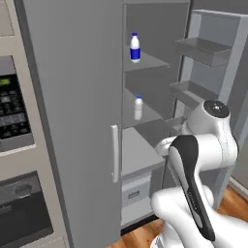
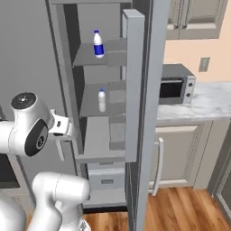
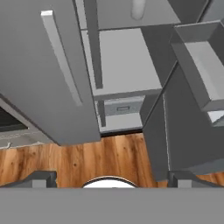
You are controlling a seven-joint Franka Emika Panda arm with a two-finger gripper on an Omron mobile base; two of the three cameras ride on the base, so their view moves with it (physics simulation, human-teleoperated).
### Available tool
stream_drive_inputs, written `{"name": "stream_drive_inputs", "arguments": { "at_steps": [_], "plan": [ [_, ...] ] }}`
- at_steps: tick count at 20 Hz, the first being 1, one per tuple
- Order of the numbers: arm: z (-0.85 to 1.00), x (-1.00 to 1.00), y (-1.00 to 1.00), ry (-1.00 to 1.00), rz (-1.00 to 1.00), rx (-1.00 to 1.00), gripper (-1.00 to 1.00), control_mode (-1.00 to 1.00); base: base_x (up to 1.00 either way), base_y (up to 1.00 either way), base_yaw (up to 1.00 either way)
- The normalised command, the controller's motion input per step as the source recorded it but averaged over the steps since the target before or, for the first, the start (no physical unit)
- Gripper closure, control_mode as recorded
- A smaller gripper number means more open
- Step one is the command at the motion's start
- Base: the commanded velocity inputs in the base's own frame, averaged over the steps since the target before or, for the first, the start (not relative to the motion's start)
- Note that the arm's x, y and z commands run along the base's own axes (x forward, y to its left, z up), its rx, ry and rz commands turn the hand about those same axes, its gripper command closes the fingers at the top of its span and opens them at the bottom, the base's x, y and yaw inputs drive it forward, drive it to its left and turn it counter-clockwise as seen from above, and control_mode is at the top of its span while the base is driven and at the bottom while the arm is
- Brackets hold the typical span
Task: Take the bottled waters from the counter and place them in the freezer to freeze. Close the freezer door after placing the bottles.
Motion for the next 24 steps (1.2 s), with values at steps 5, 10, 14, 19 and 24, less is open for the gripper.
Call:
{"name": "stream_drive_inputs", "arguments": {
  "at_steps": [5,10,14,19,24],
  "plan": [
    [0.00,0.00,0.00,0.00,0.00,0.00,-1.00,1.00,-0.50,-0.29,0.42],
    [0.00,0.00,0.00,0.00,0.00,0.00,-1.00,1.00,-0.17,-0.54,0.44],
    [0.00,0.00,0.00,0.00,0.00,0.00,-1.00,1.00,-0.37,-0.60,0.32],
    [0.00,0.00,0.00,0.00,0.00,0.00,-1.00,1.00,-0.49,-0.33,0.00],
    [0.00,0.00,0.00,0.00,0.00,0.00,-1.00,1.00,-0.13,-0.45,-0.24]
  ]
}}
